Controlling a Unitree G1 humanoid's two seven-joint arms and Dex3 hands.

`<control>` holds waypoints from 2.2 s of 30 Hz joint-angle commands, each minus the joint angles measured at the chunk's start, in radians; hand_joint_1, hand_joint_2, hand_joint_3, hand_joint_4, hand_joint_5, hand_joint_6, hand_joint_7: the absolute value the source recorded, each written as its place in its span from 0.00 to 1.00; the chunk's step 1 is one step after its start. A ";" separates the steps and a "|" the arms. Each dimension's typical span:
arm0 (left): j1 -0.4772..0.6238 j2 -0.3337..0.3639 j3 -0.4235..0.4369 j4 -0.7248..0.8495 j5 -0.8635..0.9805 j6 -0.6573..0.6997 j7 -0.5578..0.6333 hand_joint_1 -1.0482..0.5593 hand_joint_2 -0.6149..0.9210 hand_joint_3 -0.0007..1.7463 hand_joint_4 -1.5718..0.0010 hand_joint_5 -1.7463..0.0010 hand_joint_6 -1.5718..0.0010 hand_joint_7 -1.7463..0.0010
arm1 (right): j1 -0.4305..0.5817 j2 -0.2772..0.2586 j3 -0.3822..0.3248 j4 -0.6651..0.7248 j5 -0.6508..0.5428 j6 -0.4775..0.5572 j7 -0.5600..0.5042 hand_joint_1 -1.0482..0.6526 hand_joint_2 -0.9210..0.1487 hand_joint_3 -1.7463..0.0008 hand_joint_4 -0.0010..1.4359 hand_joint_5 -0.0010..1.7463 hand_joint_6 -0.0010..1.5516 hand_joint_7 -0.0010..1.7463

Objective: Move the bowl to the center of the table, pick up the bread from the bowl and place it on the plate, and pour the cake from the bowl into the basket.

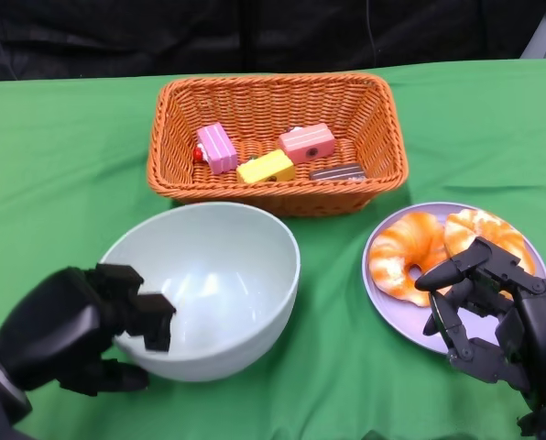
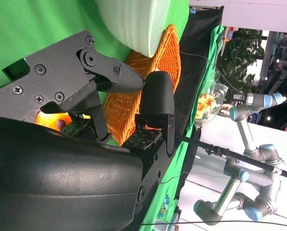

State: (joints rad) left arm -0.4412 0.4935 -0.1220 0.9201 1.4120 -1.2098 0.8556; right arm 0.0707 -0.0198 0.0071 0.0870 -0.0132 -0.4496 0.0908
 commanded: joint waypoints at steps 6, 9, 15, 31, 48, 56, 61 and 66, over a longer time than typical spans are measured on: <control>-0.151 0.115 -0.415 0.126 0.097 0.211 0.471 0.59 0.94 0.09 0.48 0.00 0.58 0.05 | 0.014 -0.013 -0.012 -0.035 0.012 0.015 0.000 0.56 0.24 0.52 0.52 0.87 0.44 0.73; -0.186 0.115 -0.499 0.159 0.069 0.225 0.476 0.59 0.94 0.09 0.48 0.00 0.58 0.05 | 0.015 -0.012 -0.011 -0.040 0.009 0.015 -0.001 0.56 0.24 0.52 0.52 0.87 0.44 0.73; -0.205 0.135 -0.570 0.157 -0.053 0.216 0.314 0.51 0.94 0.00 0.42 0.38 0.29 0.86 | 0.013 -0.010 -0.010 -0.038 0.007 0.003 -0.002 0.56 0.25 0.51 0.52 0.88 0.44 0.73; -0.308 0.038 -0.256 0.708 -0.682 -0.405 -0.662 0.00 1.00 0.31 0.86 1.00 0.81 1.00 | 0.003 -0.012 -0.010 -0.029 0.005 0.011 -0.002 0.56 0.25 0.51 0.51 0.89 0.44 0.74; -0.398 -0.067 1.107 1.174 -1.098 -0.034 -1.721 0.52 1.00 0.11 0.47 0.43 0.34 0.92 | 0.001 -0.014 -0.004 -0.009 0.015 -0.014 0.014 0.57 0.27 0.49 0.52 0.88 0.43 0.74; -0.360 -0.092 1.059 1.171 -1.160 -0.113 -1.665 0.65 0.99 0.36 0.59 0.01 0.56 0.21 | -0.017 -0.039 -0.026 0.012 0.063 -0.017 0.064 0.56 0.25 0.50 0.51 0.87 0.43 0.72; -0.328 -0.154 1.019 0.995 -1.201 -0.060 -1.766 0.63 0.89 0.46 0.56 0.00 0.58 0.13 | -0.040 -0.068 -0.042 0.031 0.131 -0.004 0.135 0.56 0.24 0.50 0.50 0.89 0.43 0.73; -0.238 -0.289 0.925 0.615 -1.346 0.072 -1.885 0.63 0.84 0.55 0.52 0.01 0.54 0.17 | -0.056 -0.088 -0.047 0.045 0.169 -0.011 0.201 0.53 0.28 0.51 0.53 0.88 0.46 0.72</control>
State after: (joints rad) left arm -0.7214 0.2343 0.8357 1.6563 0.1173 -1.1835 -1.0032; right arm 0.0180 -0.0917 -0.0313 0.1306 0.1391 -0.4546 0.2816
